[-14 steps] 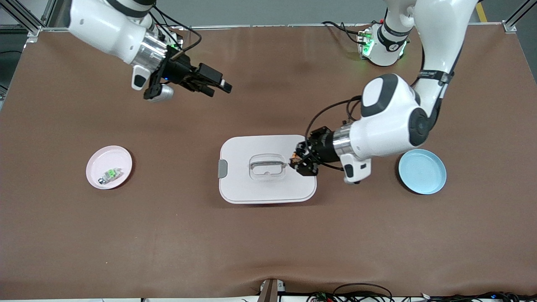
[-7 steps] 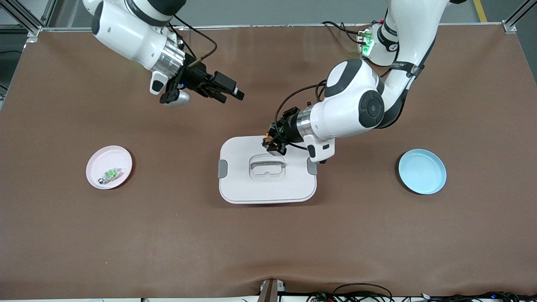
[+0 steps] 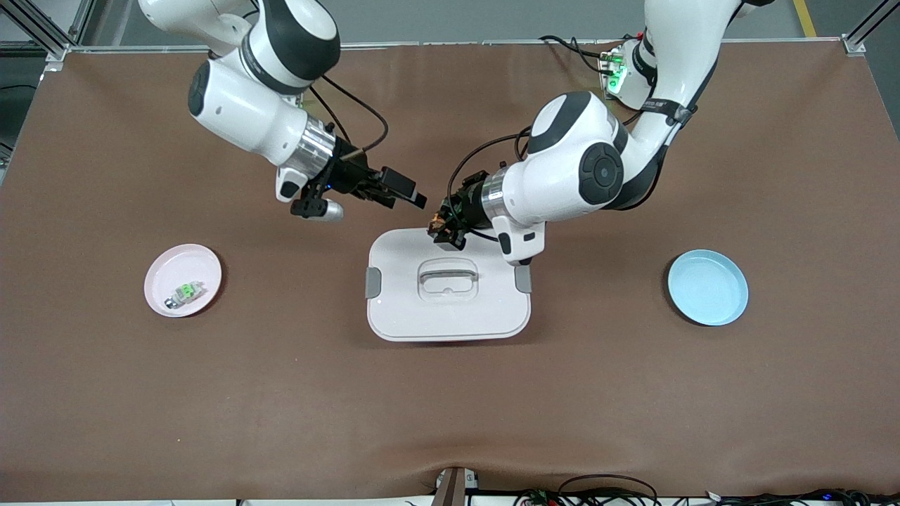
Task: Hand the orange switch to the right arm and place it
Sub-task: 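Carry the switch over the box toward the right gripper, then close the right gripper on the switch held by the left gripper, then open the left gripper and withdraw it while the right gripper pulls back, then carry the switch with the right gripper over the white plate, then lower the switch onto the white plate and open the right gripper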
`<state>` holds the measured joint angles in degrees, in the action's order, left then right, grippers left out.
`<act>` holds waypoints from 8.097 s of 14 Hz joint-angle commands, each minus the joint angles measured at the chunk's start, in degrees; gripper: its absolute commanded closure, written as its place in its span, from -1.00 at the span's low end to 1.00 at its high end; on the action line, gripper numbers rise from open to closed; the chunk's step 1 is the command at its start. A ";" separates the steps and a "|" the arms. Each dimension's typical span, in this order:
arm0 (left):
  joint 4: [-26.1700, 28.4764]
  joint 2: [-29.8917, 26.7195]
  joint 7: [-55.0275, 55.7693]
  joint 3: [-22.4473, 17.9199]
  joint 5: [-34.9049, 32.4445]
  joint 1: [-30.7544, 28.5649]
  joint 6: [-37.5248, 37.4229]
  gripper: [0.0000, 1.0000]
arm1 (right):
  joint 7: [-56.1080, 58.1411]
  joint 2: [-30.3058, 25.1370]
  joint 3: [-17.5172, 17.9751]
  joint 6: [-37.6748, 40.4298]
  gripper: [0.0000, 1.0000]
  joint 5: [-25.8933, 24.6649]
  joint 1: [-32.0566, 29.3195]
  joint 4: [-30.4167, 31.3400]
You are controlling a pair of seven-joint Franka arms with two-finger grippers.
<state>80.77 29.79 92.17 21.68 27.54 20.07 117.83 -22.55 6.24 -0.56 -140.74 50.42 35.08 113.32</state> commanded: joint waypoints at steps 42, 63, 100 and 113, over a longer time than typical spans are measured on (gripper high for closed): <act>-1.58 -2.63 -1.64 -1.47 -15.30 -3.19 2.05 -1.00 | 0.93 4.23 -0.05 0.00 1.00 3.02 2.54 -3.90; -1.67 -10.80 -70.90 -1.82 -40.11 -31.94 -21.40 -1.00 | 26.03 -18.80 -0.14 47.04 1.00 -46.98 -13.88 -2.85; 10.55 -32.51 -89.62 -15.97 -29.74 -20.69 -31.53 -1.00 | 110.88 7.64 -0.14 -0.84 1.00 -59.21 -45.89 15.79; 10.55 -32.43 -89.62 -16.23 -29.65 -21.04 -30.73 -1.00 | 111.24 13.45 -0.14 -5.51 0.77 -62.64 -47.29 16.14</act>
<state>90.84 -2.08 3.43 5.55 -2.66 -0.68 86.38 88.13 19.15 -1.48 -145.51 -11.00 -10.97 129.60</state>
